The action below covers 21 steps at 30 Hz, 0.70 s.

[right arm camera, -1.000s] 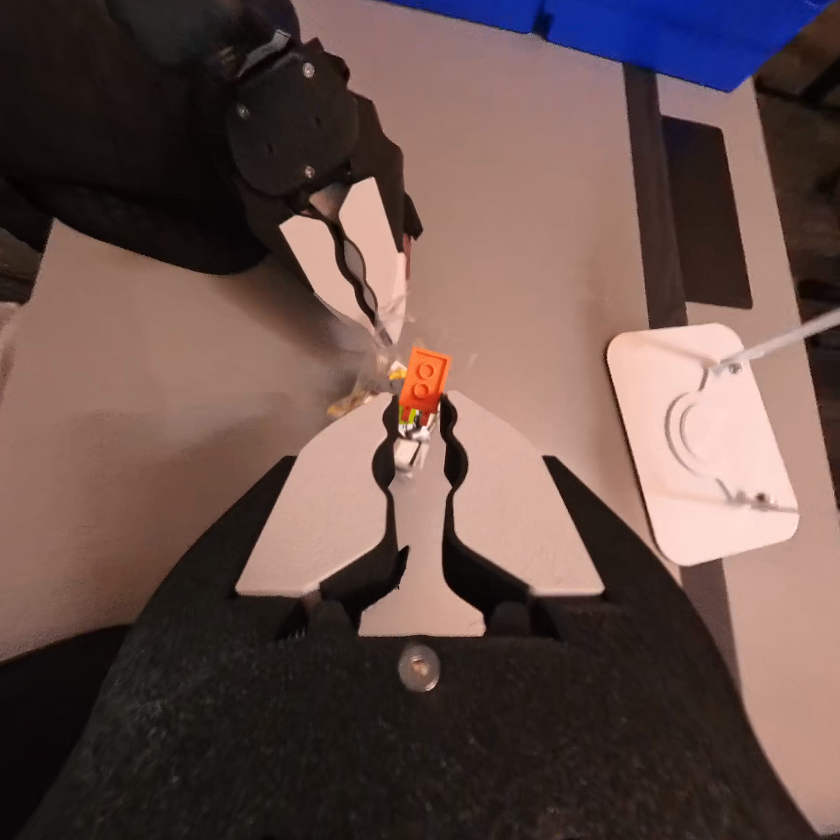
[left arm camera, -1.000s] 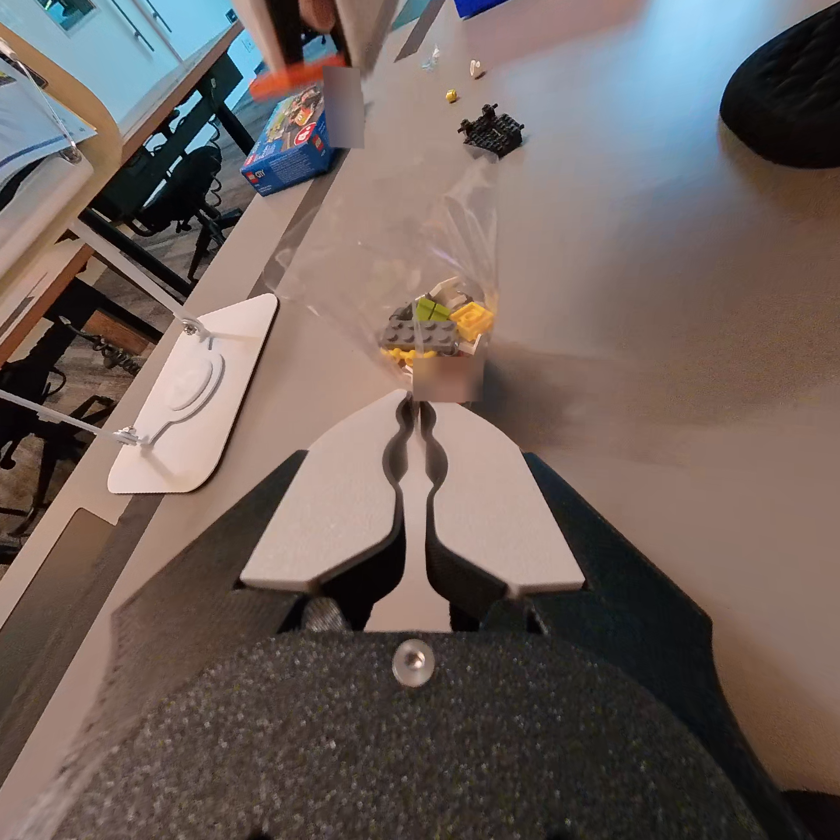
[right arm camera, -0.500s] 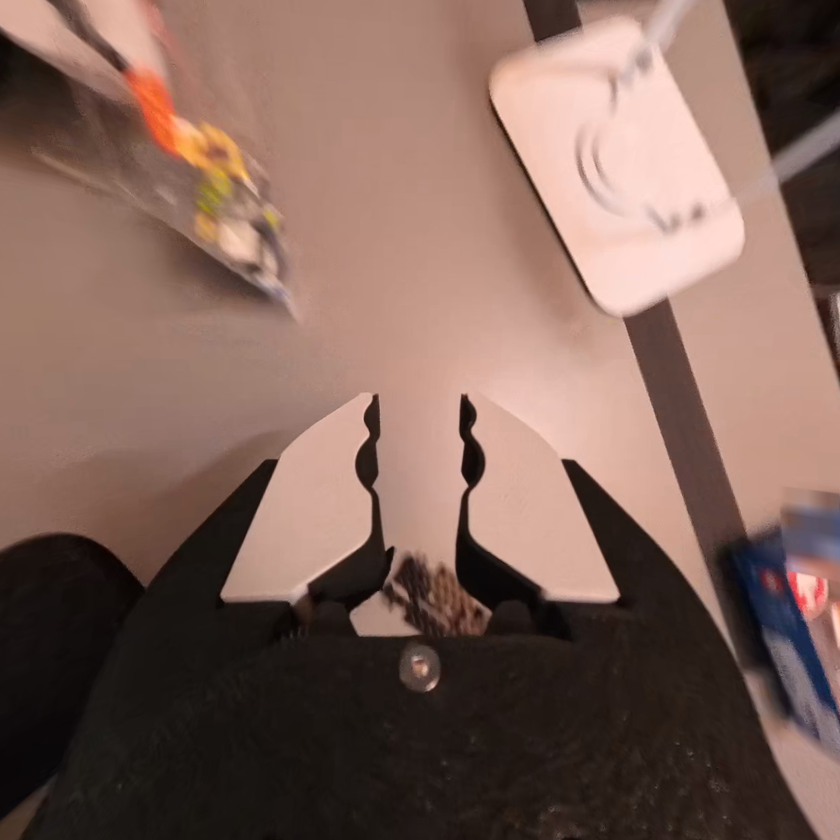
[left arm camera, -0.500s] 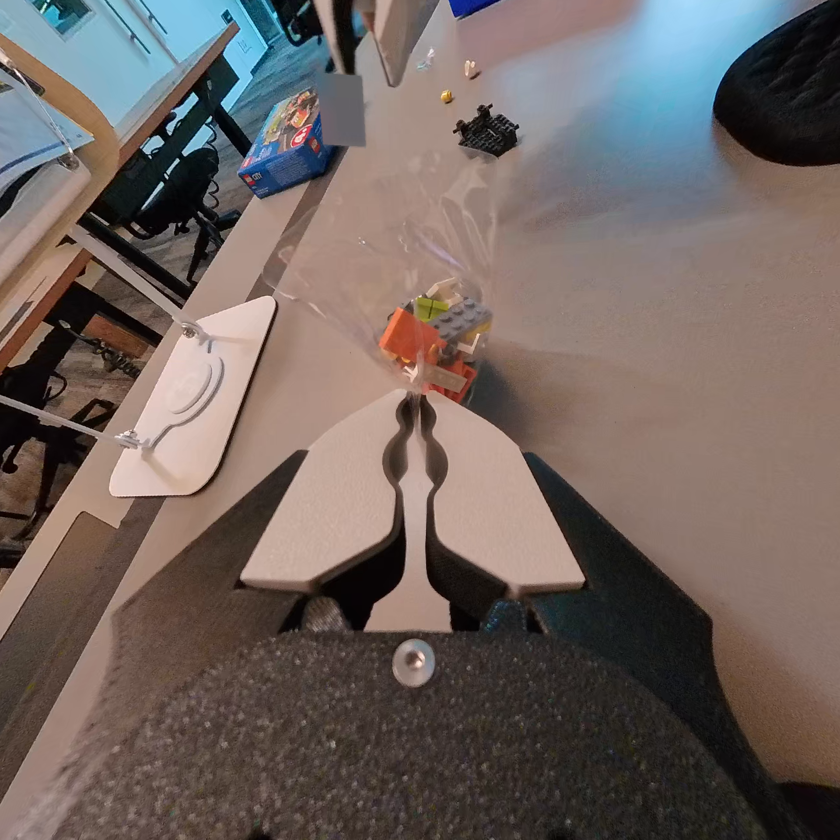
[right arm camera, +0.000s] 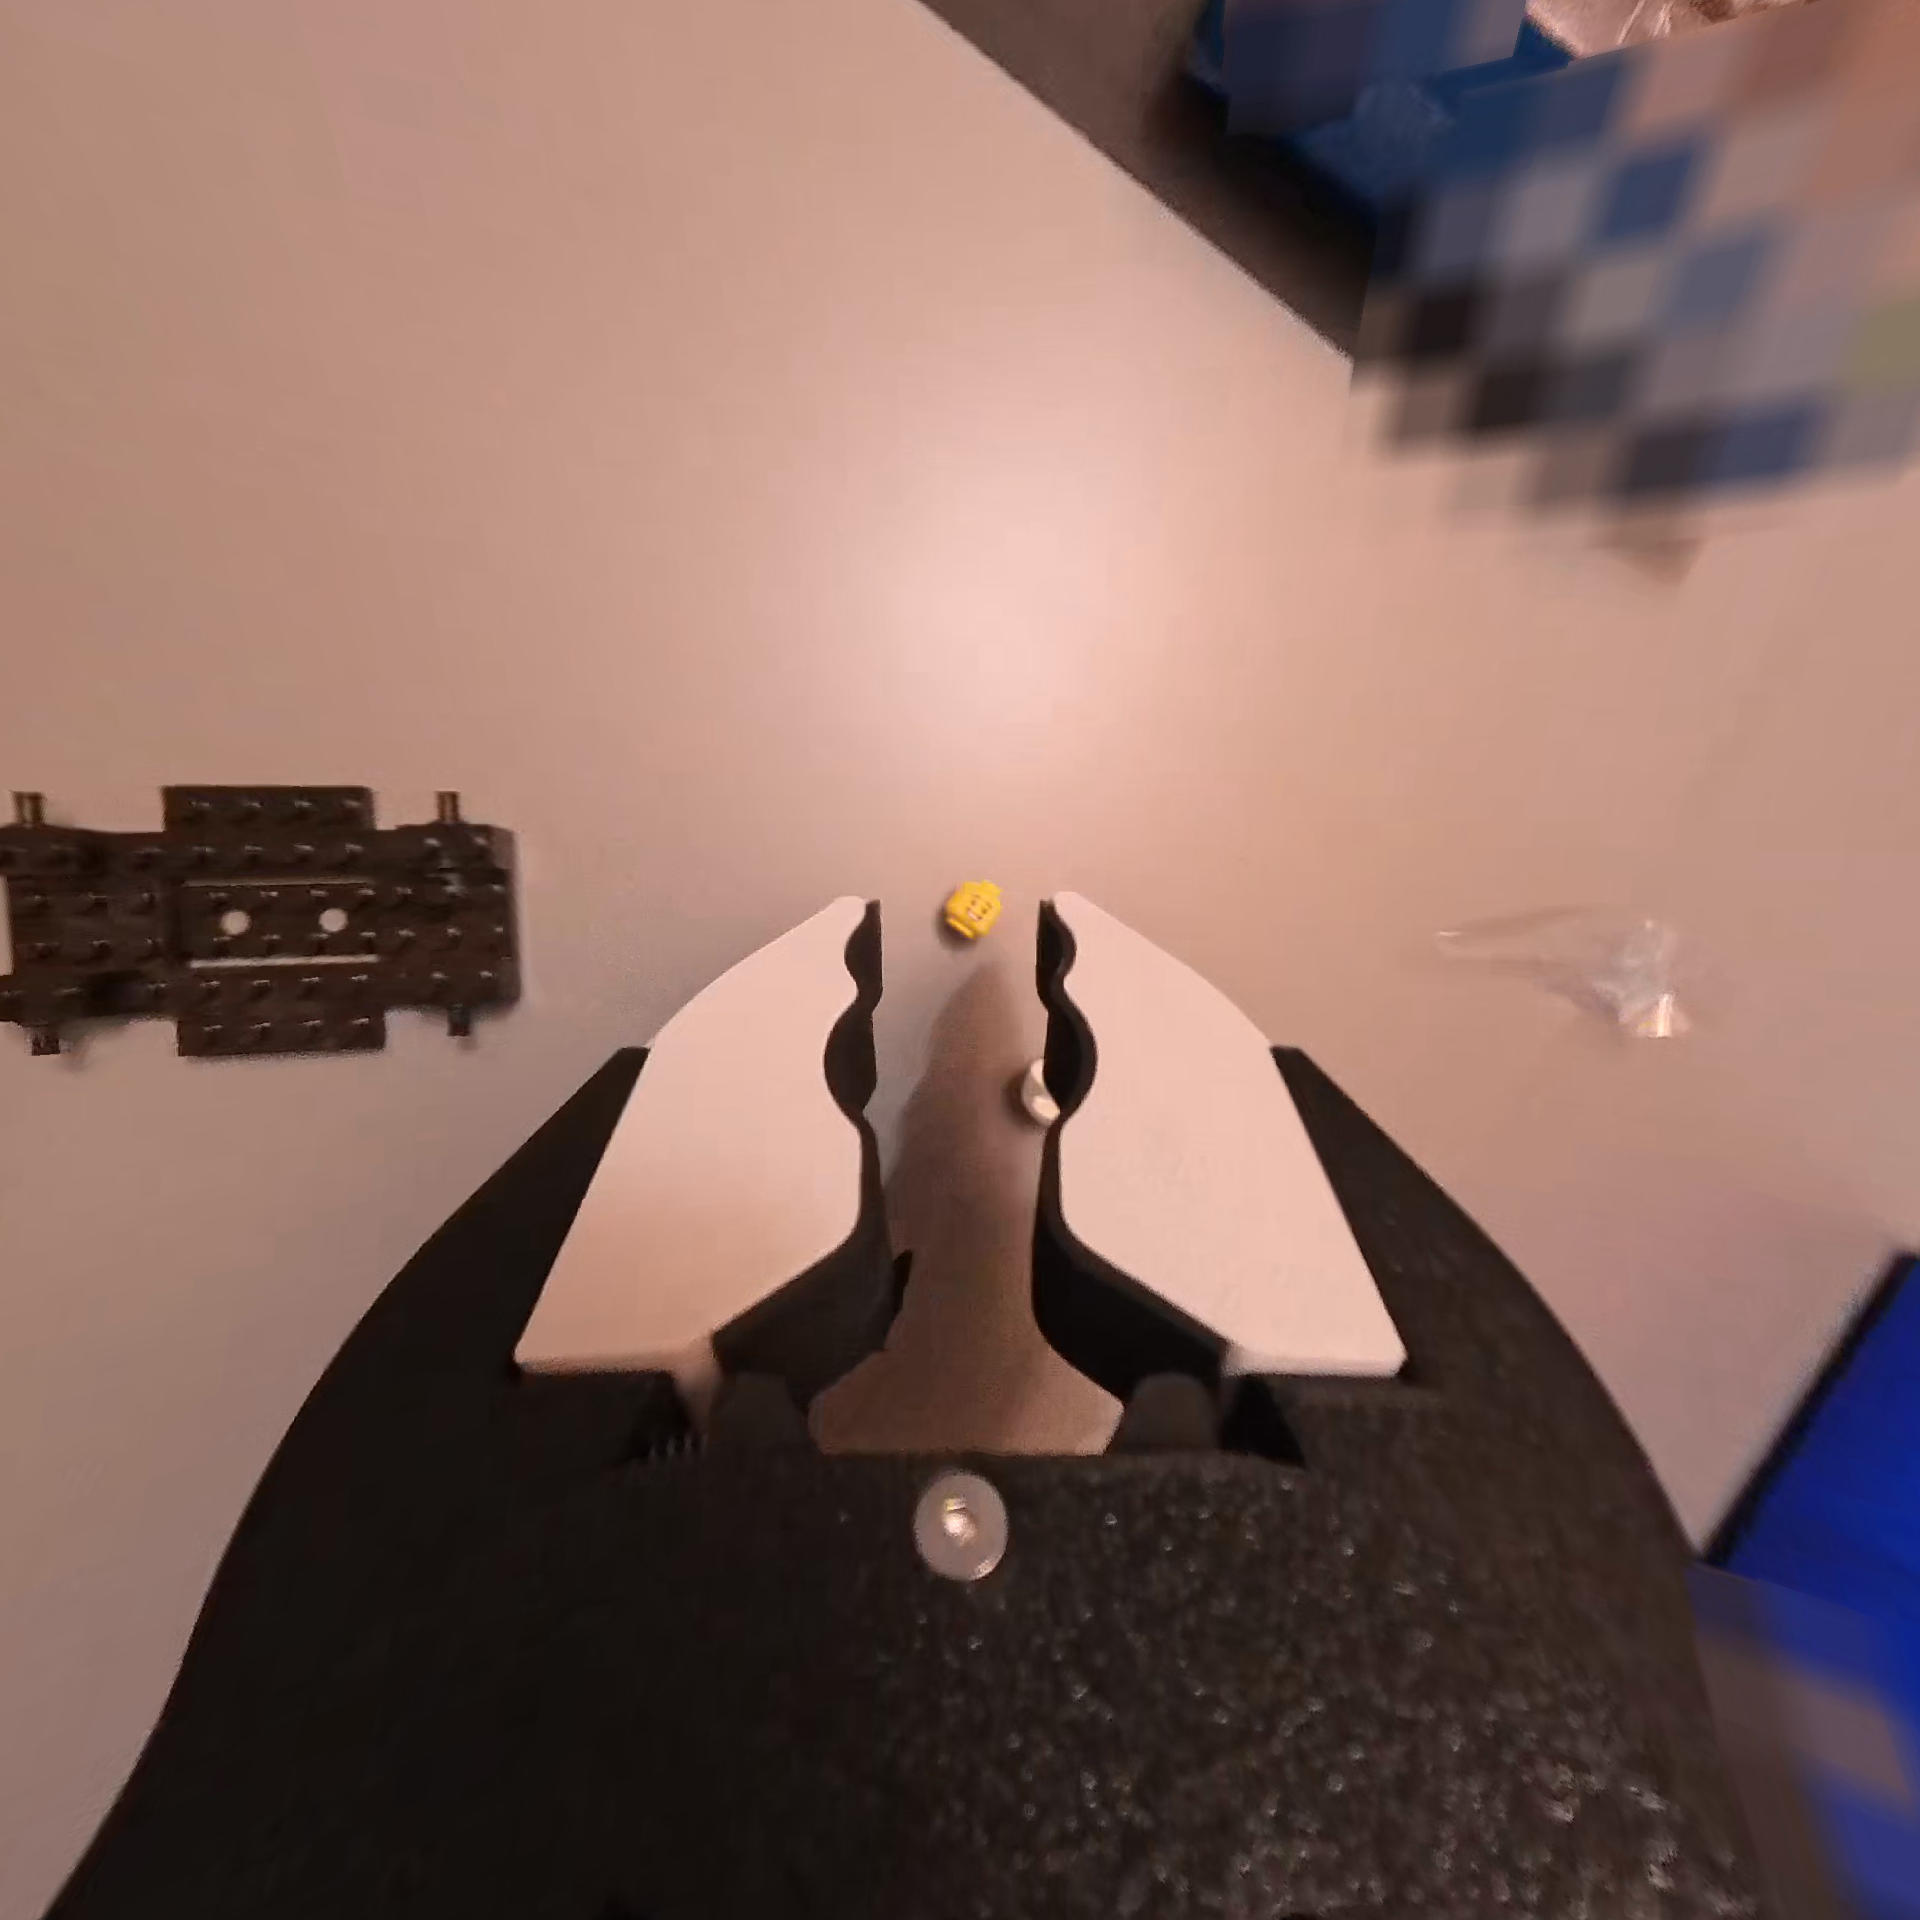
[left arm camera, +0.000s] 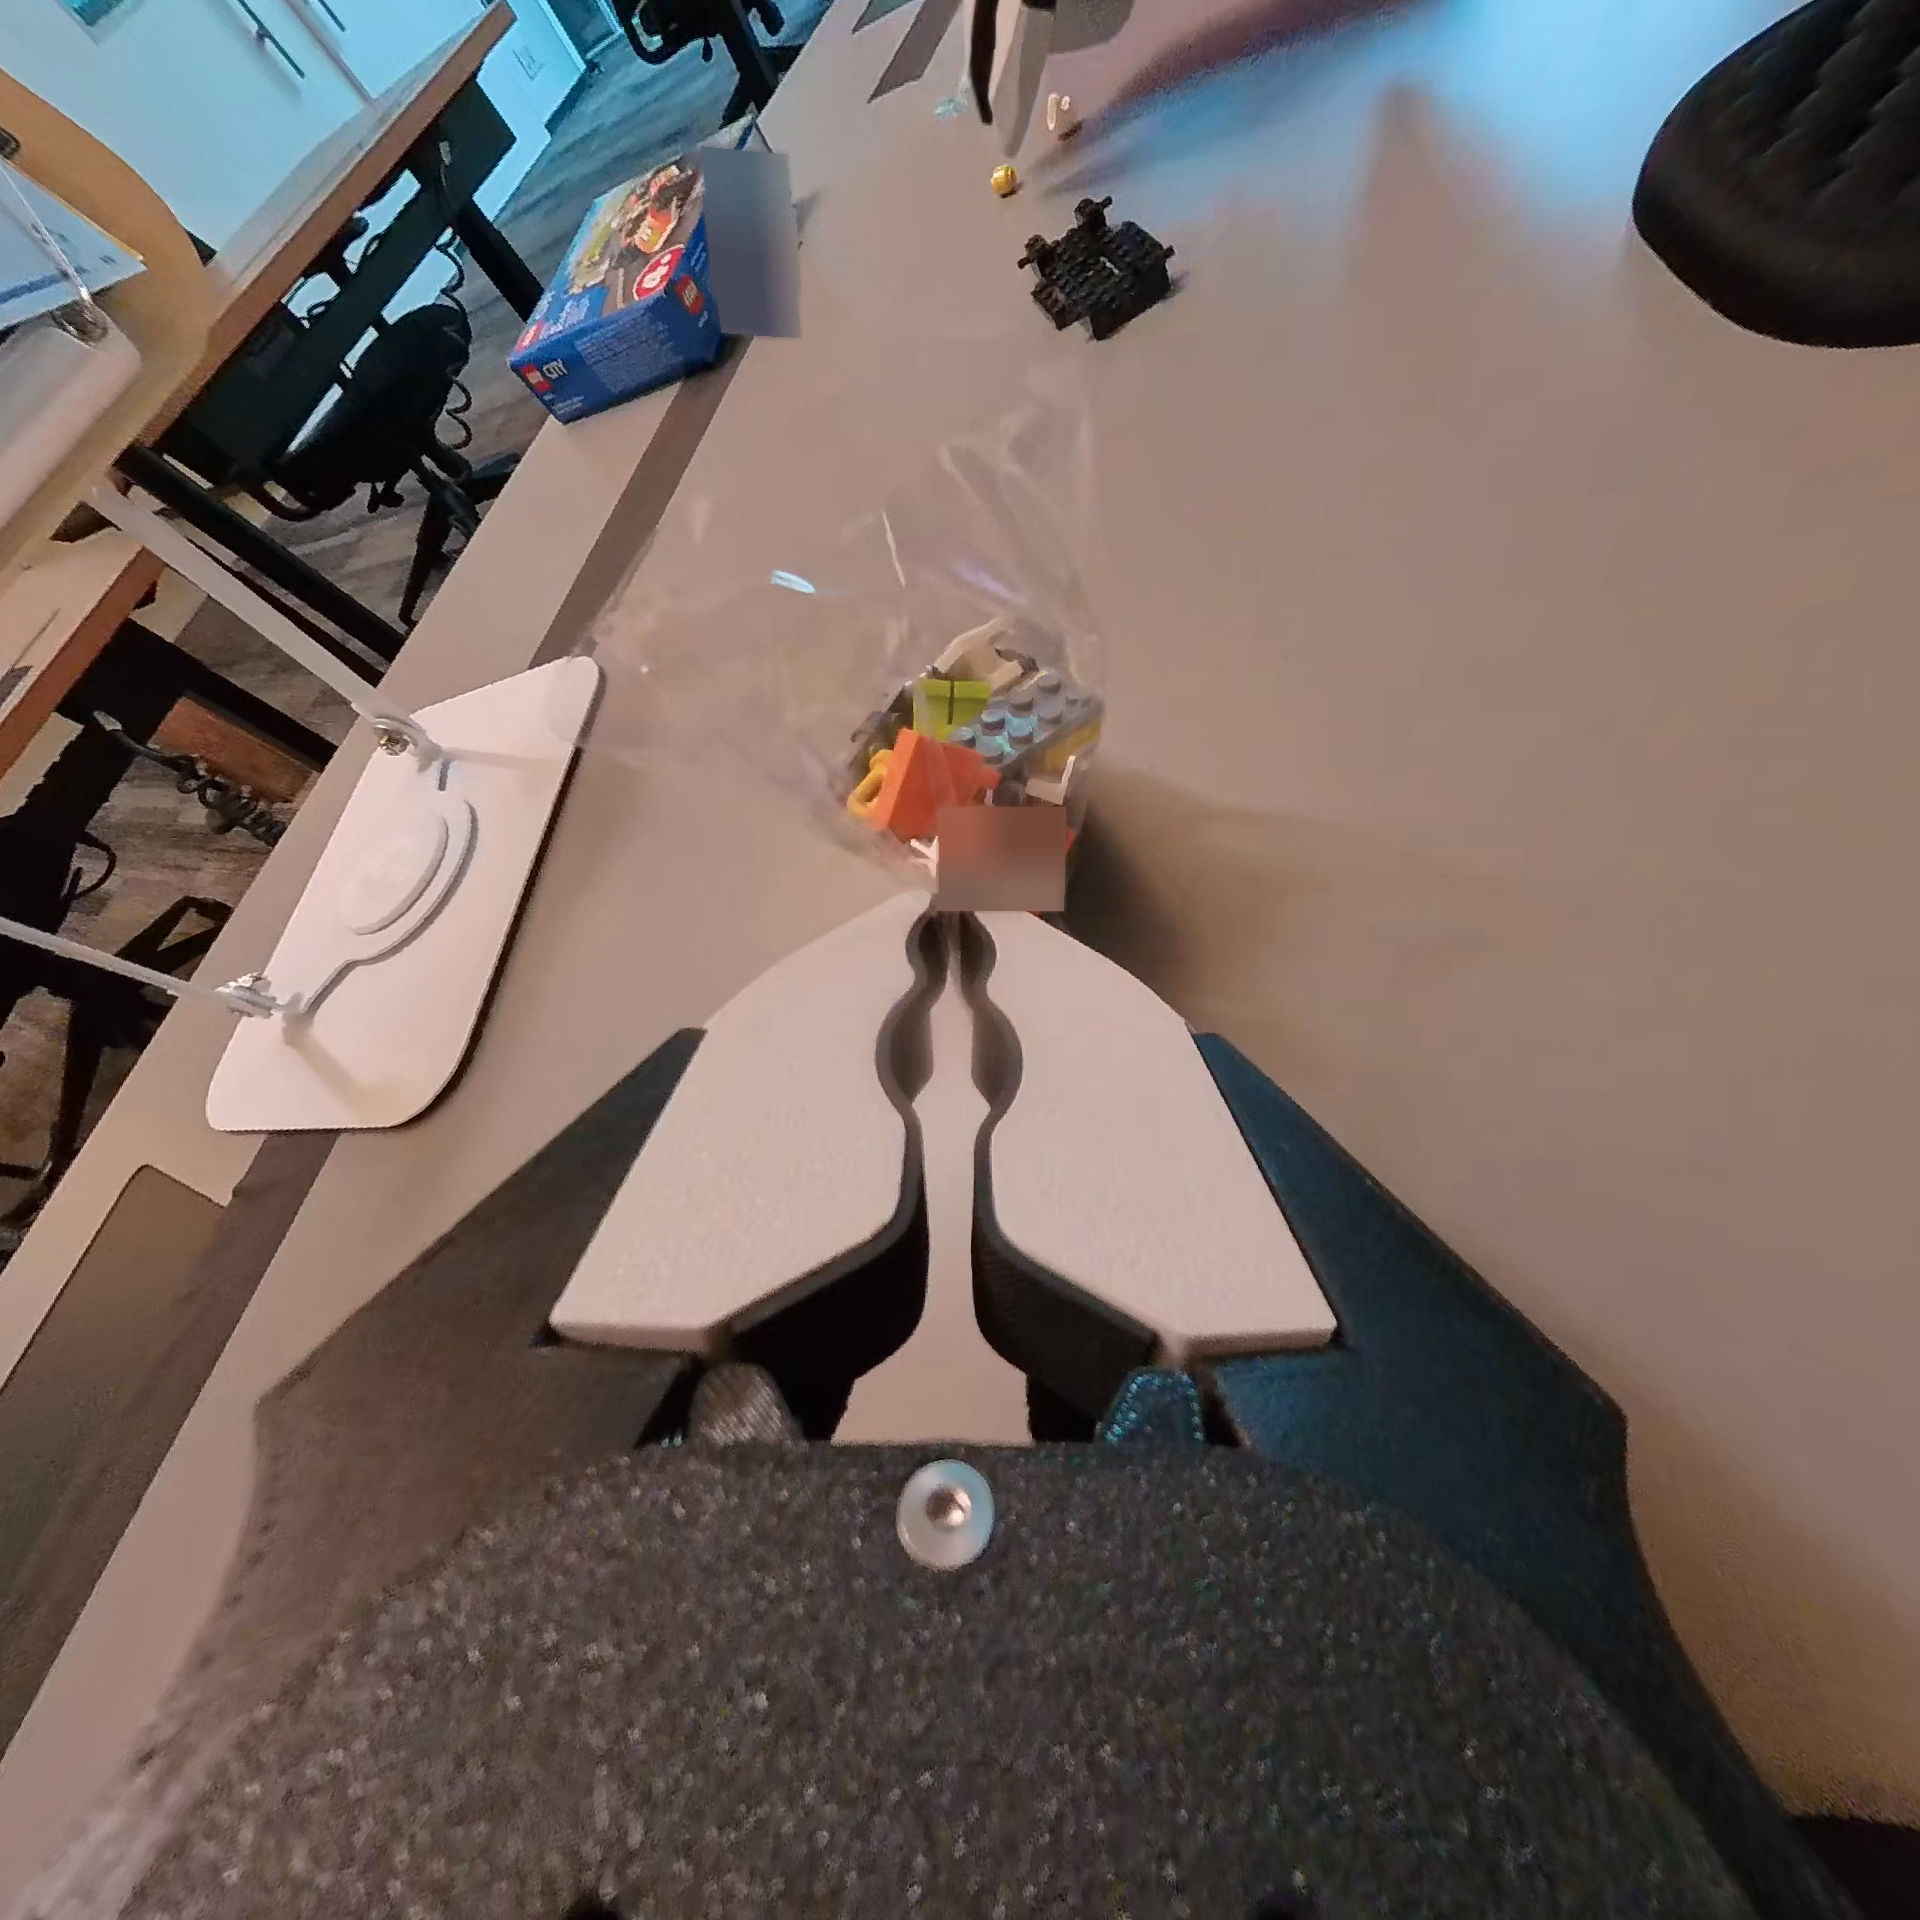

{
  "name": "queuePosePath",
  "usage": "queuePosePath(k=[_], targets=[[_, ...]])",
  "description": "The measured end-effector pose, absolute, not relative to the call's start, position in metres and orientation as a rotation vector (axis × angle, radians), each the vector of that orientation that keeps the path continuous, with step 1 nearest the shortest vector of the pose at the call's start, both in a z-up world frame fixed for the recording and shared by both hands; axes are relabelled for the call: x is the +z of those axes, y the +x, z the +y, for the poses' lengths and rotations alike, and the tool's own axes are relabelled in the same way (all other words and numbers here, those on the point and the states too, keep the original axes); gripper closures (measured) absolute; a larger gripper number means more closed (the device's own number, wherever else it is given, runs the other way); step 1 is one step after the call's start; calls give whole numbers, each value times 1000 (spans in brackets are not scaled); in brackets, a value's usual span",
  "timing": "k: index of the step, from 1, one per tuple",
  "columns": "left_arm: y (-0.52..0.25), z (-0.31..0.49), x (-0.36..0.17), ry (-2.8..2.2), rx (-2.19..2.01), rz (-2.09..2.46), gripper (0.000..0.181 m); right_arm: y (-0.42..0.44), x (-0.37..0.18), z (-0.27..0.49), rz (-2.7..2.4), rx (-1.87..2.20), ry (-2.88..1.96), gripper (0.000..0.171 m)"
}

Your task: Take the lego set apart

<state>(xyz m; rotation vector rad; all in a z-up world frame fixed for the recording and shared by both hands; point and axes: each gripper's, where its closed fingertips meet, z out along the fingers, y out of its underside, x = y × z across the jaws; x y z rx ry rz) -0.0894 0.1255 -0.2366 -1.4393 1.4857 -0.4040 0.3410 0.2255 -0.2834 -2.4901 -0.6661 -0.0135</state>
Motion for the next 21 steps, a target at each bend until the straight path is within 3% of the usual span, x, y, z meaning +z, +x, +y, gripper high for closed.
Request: queuePosePath(k=[8, 21], targets=[[-88, 125, -240, -1446, -412, 1495, 180, 346, -299, 228, -608, 62, -2495, 156], [-89, 126, -240, -1446, -405, 1496, 180, 337, -297, 234, -608, 89, -2505, 160]])
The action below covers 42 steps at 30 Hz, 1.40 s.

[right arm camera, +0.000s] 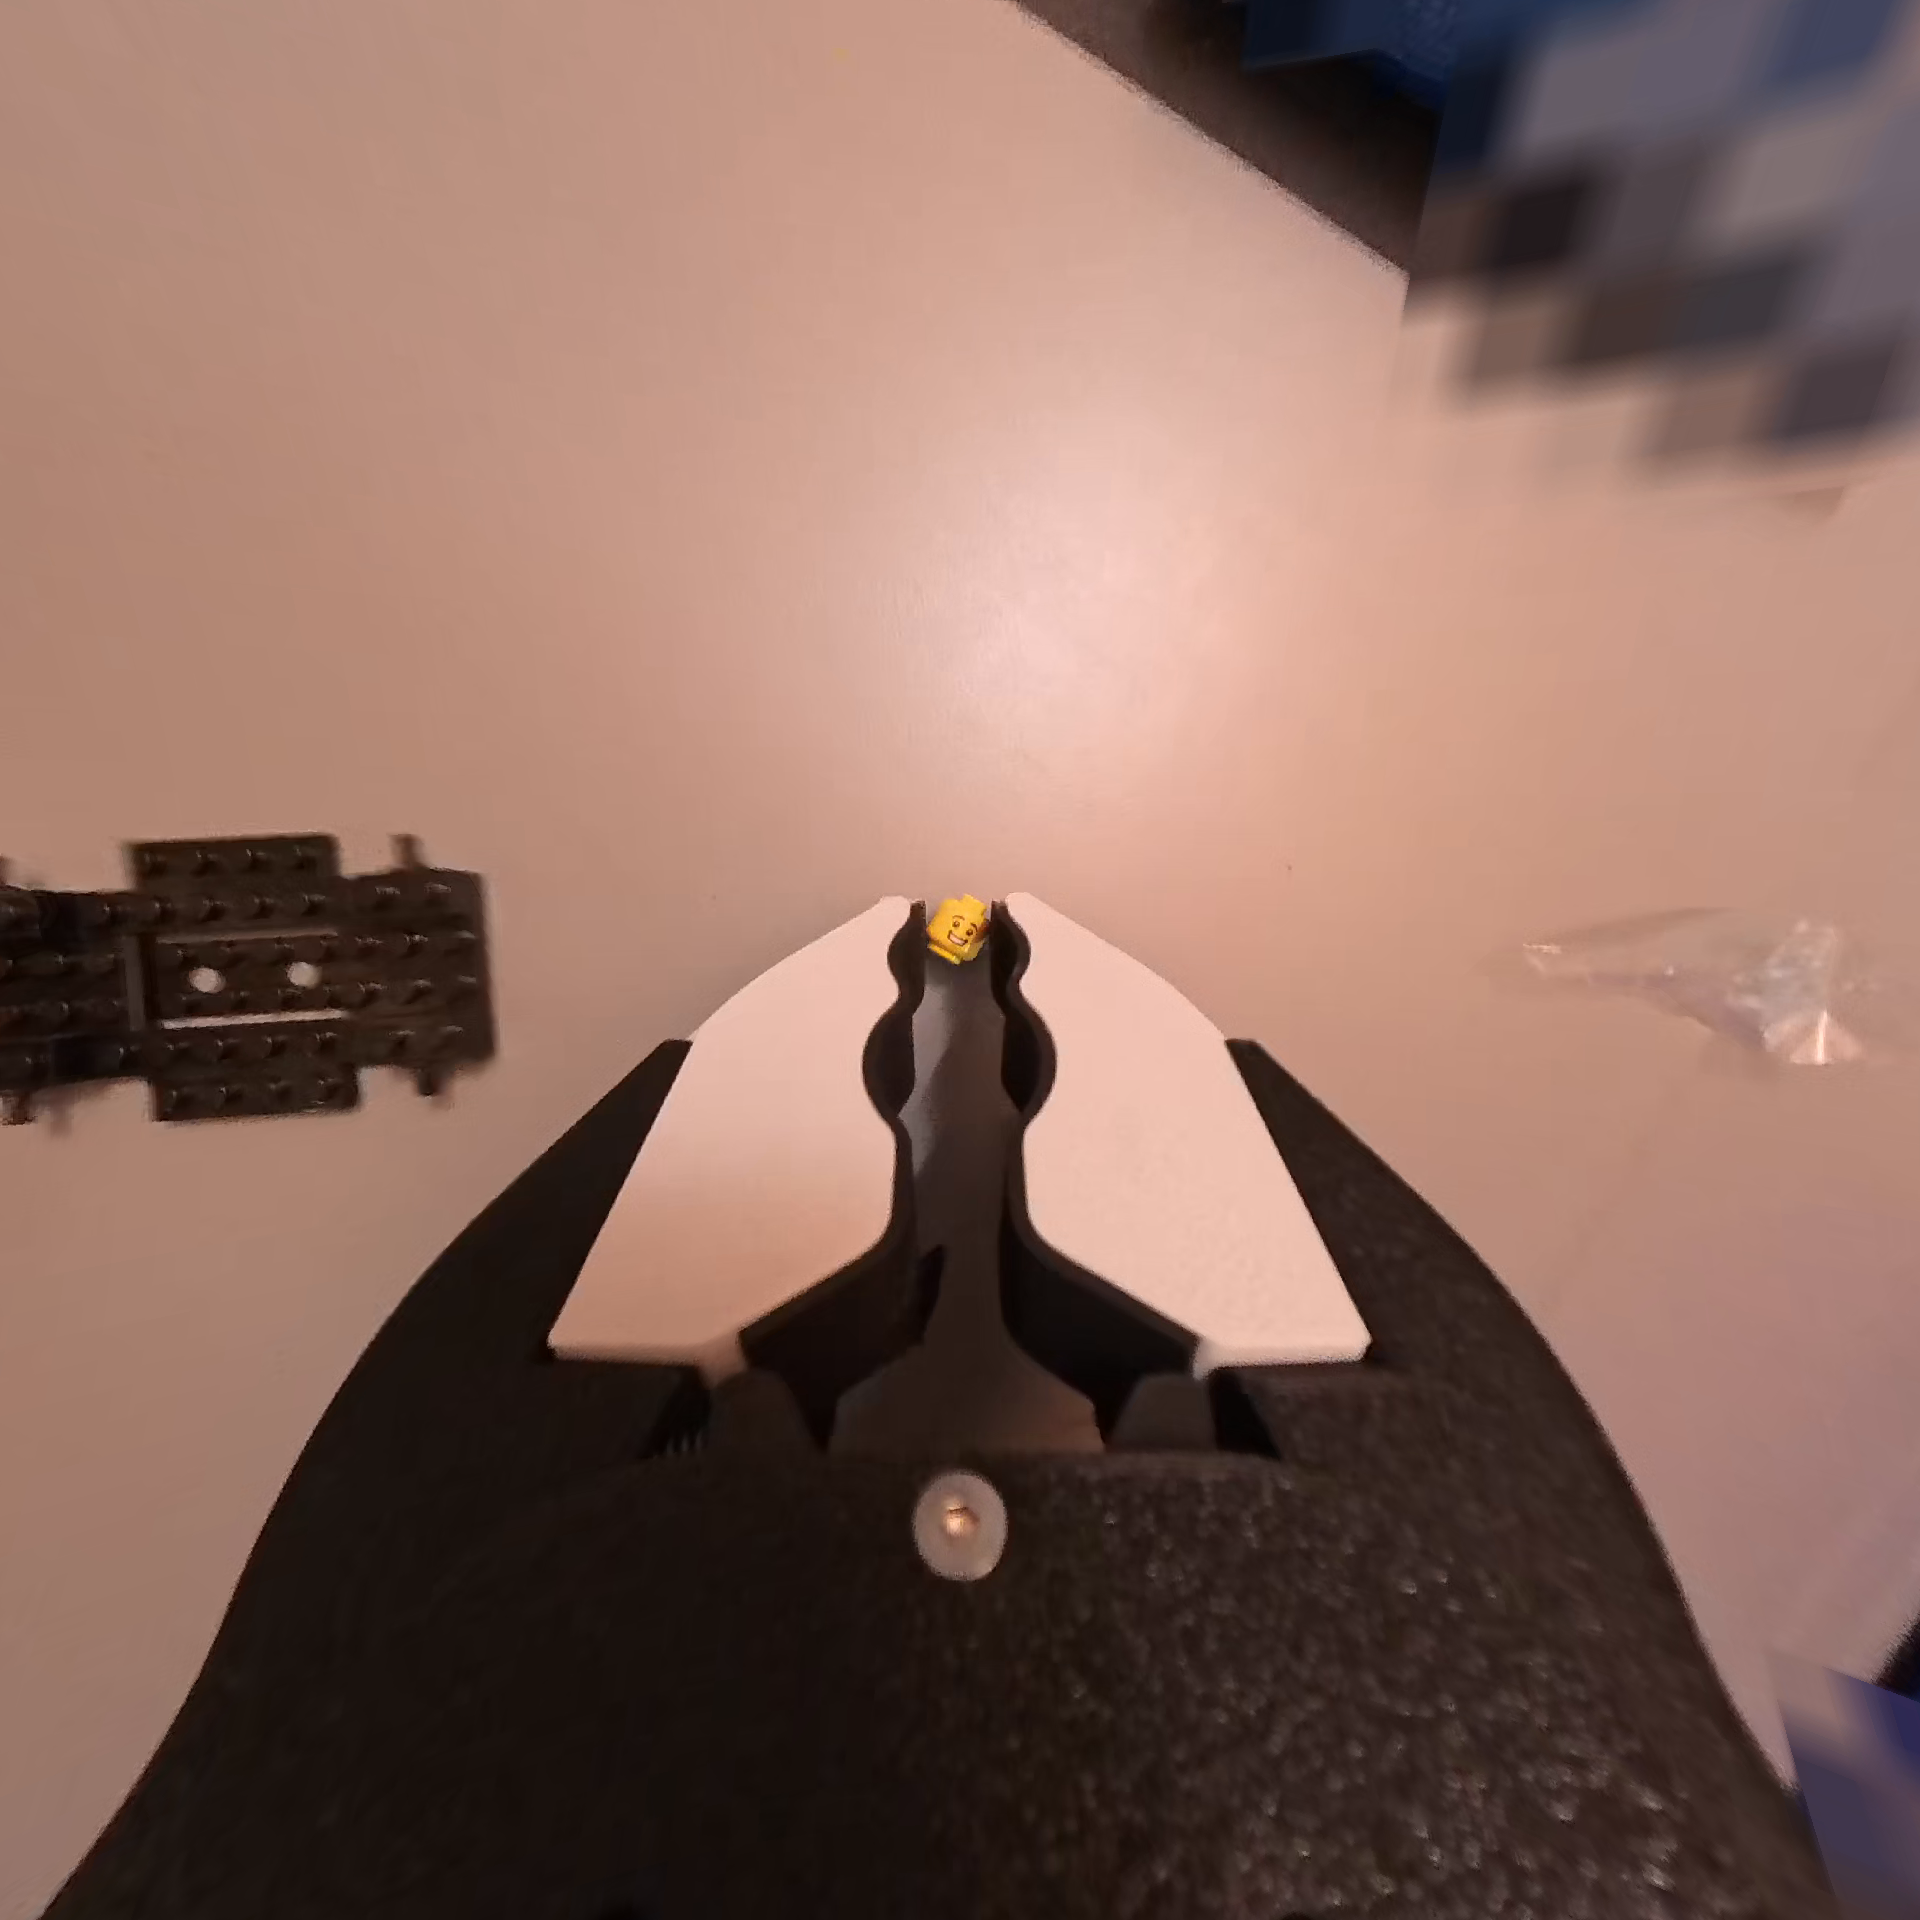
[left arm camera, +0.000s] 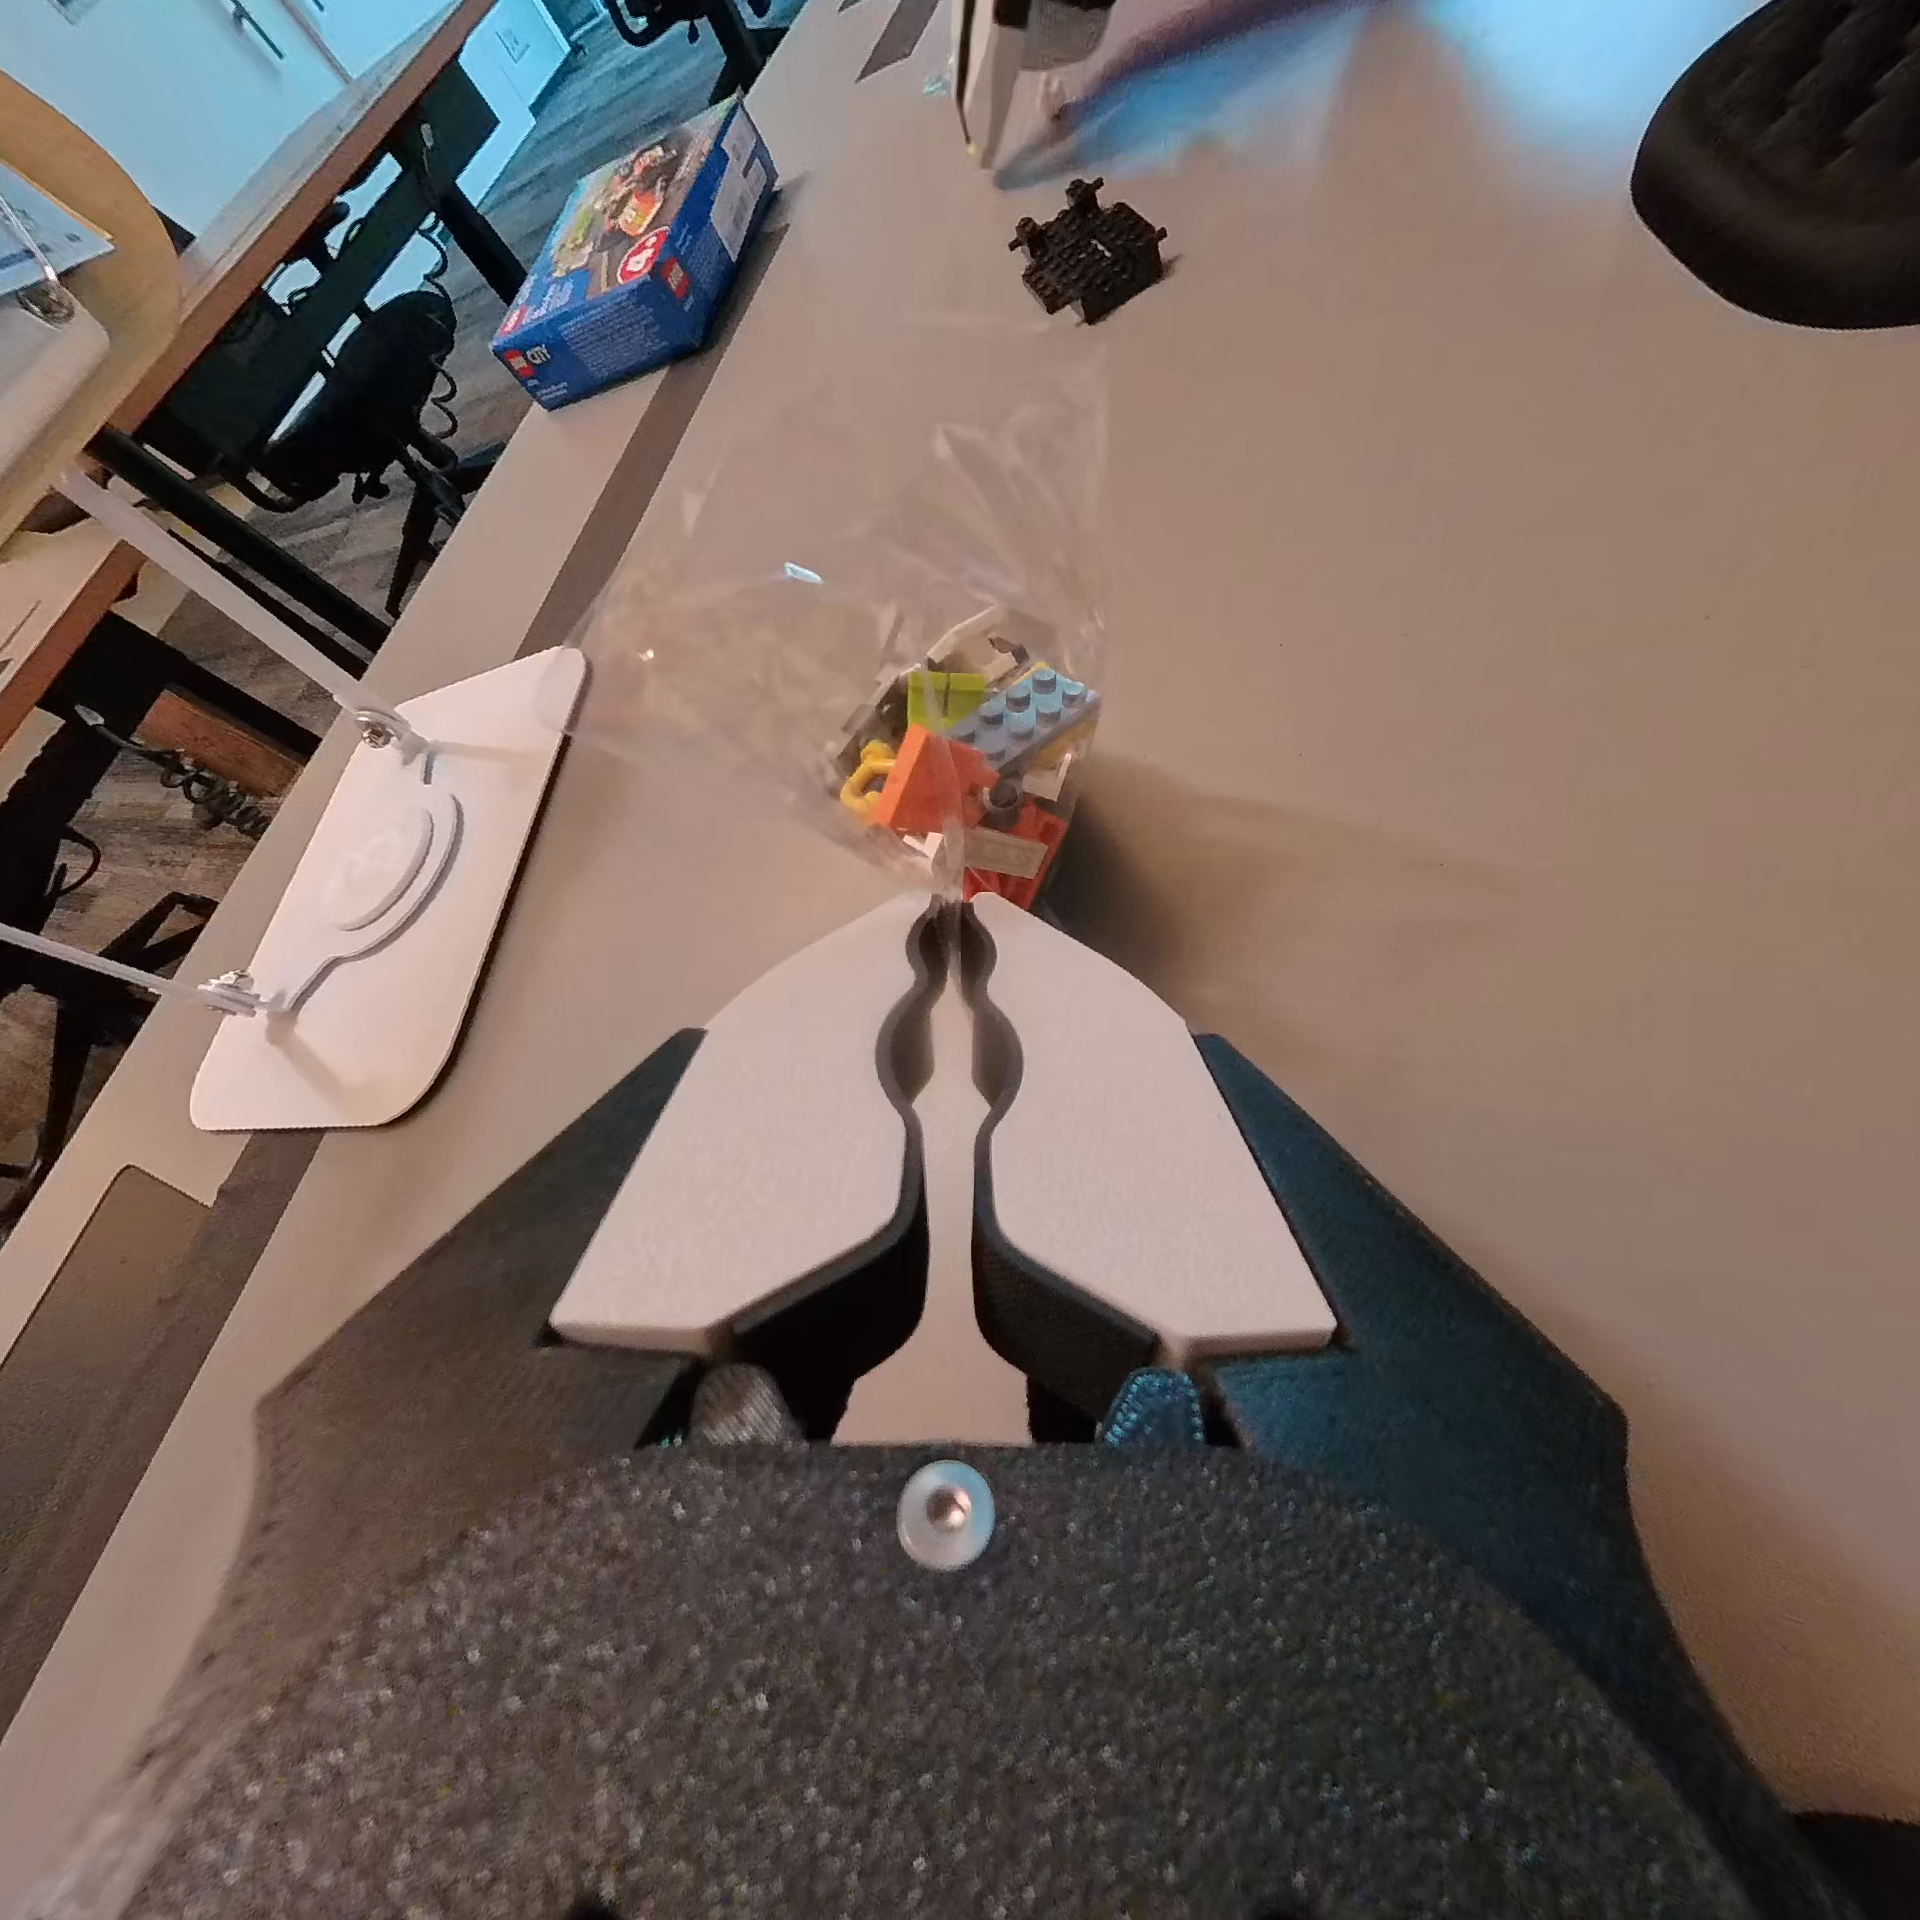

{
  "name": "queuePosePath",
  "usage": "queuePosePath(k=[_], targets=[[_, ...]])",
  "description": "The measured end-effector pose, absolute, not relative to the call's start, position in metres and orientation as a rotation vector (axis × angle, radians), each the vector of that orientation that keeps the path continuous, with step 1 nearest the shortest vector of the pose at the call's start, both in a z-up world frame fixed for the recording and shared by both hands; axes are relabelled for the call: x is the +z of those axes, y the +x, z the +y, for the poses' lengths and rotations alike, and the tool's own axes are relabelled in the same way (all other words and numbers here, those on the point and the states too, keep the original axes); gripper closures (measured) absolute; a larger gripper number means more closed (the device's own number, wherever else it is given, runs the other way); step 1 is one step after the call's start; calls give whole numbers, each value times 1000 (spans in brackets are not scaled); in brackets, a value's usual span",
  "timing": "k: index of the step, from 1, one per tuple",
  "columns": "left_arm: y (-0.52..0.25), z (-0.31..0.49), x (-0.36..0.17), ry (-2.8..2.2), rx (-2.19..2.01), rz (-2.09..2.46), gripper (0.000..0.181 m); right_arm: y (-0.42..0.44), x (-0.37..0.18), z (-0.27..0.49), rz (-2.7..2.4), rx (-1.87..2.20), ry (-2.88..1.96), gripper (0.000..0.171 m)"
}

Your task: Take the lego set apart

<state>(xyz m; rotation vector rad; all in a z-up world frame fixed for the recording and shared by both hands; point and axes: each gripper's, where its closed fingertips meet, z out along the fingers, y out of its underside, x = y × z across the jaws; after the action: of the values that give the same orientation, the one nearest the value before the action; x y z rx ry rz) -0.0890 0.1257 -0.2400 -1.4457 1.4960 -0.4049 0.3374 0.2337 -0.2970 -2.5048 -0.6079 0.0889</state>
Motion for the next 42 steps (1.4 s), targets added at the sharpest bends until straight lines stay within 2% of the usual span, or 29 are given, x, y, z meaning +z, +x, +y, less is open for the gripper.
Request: queuePosePath(k=[3, 7, 10, 15, 19, 21, 22, 26, 30, 37, 42], targets=[[-88, 126, -241, -1446, -407, 1498, 180, 287, -250, 240, -644, 276, -2314, 160], [-87, 125, -242, -1446, -413, 1499, 180, 160, -162, 220, -880, 551, -1958, 160], [-87, 126, -242, -1448, -415, 1491, 180, 66, -124, 187, -1097, 680, -1765, 160], [-87, 127, -242, -1447, -426, 1476, 180, -36, -131, 143, -1404, 747, -1622, 160], [-87, 126, -242, -1440, -426, 1483, 180, -65, -161, 131, -1533, 709, -1610, 159], [-87, 126, -241, -1438, -424, 1486, 180, -67, -168, 131, -1541, 704, -1615, 147], [-87, 126, -241, -1438, -425, 1486, 180, -64, -166, 132, -1523, 701, -1611, 142], [-87, 126, -241, -1437, -421, 1489, 180, -21, -137, 151, -1317, 741, -1616, 140], [-87, 125, -240, -1435, -416, 1493, 180, 80, -135, 191, -1074, 505, -1755, 141], [-86, 124, -241, -1434, -411, 1497, 180, 310, -208, 222, -565, 95, -2172, 145], [-85, 124, -241, -1435, -410, 1493, 180, 365, -264, 210, -426, 47, -2354, 143]])
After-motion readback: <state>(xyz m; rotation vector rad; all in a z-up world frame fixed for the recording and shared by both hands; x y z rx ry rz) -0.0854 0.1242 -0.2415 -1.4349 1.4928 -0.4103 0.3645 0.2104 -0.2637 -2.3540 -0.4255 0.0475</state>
